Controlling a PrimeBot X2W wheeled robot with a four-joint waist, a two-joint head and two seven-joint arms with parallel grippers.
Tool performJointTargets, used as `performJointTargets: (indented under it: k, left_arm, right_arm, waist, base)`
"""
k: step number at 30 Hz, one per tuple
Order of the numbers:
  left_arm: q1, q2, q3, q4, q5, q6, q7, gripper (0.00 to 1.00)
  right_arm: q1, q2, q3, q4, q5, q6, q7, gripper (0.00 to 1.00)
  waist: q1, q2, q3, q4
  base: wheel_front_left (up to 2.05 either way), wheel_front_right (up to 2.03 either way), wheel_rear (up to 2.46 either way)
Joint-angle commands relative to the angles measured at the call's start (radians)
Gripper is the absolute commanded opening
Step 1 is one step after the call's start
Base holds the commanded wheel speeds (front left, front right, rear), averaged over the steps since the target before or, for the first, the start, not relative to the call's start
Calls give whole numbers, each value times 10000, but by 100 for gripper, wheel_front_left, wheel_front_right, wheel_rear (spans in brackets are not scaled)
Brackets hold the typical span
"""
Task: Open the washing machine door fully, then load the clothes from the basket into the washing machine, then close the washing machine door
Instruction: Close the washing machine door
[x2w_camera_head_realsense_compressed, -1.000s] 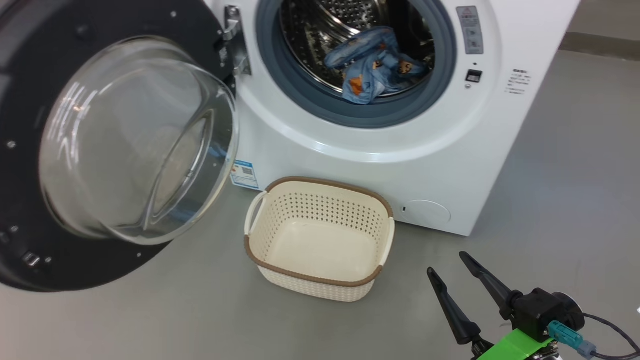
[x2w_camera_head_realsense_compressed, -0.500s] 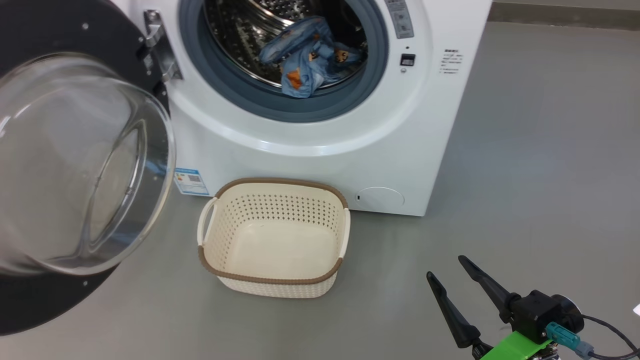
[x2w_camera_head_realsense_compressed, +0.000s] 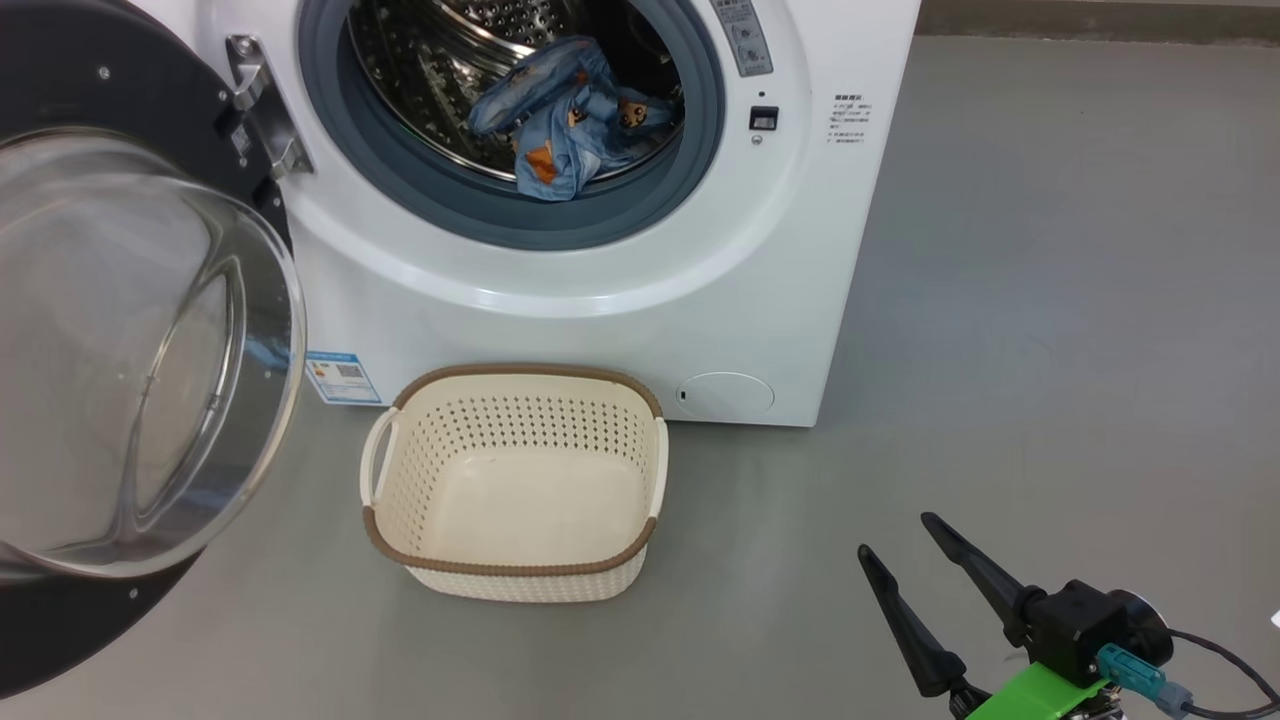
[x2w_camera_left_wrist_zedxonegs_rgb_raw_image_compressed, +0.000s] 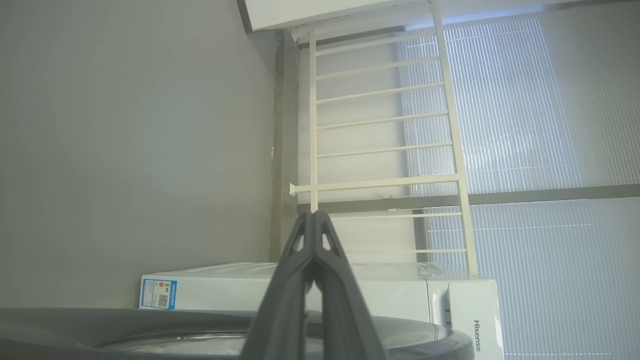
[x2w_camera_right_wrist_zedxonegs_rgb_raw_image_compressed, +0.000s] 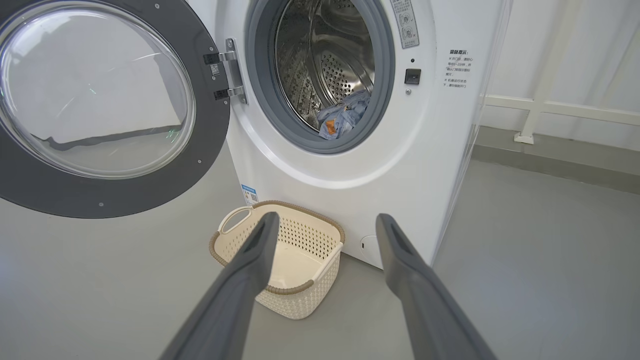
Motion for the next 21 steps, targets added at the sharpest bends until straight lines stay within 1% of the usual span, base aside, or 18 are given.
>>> performJointTargets:
  k: [1, 10, 15, 17, 18, 21]
  left_arm:
    - [-146, 675, -40, -182, -59, 3, 227, 0]
    - [-144, 467, -321, 15, -280, 119, 1339, 0]
    - [-90, 310, -584, -127, -551, 5, 2570, 0]
    - [-14, 289, -666, -200, -610, 52, 2962, 0]
    - [-14, 289, -666, -200, -610, 52, 2962, 0]
    - [88, 186, -896, -350, -705, 133, 3736, 0]
  right_arm:
    - [-142, -157, 84, -248, 41, 92, -48, 100]
    - [-172, -108, 90, -236, 20, 92, -48, 100]
    - [-165, -172, 91, -243, 32, 92, -48, 100]
    - [-158, -184, 95, -238, 36, 92, -48, 100]
    - [-158, -184, 95, -238, 36, 92, -48, 100]
    - [-145, -192, 98, -225, 40, 92, -48, 100]
  waist:
    - [0, -1, 16, 18]
    - [0, -1, 46, 151]
    - [0, -1, 31, 224]
    - [0, -1, 16, 253]
    - [0, -1, 16, 253]
    - [0, -1, -15, 306]
  base:
    - [0, 0, 0]
    - [0, 0, 0]
    - [0, 0, 0]
    - [0, 0, 0]
    - [0, 0, 0]
    - [0, 0, 0]
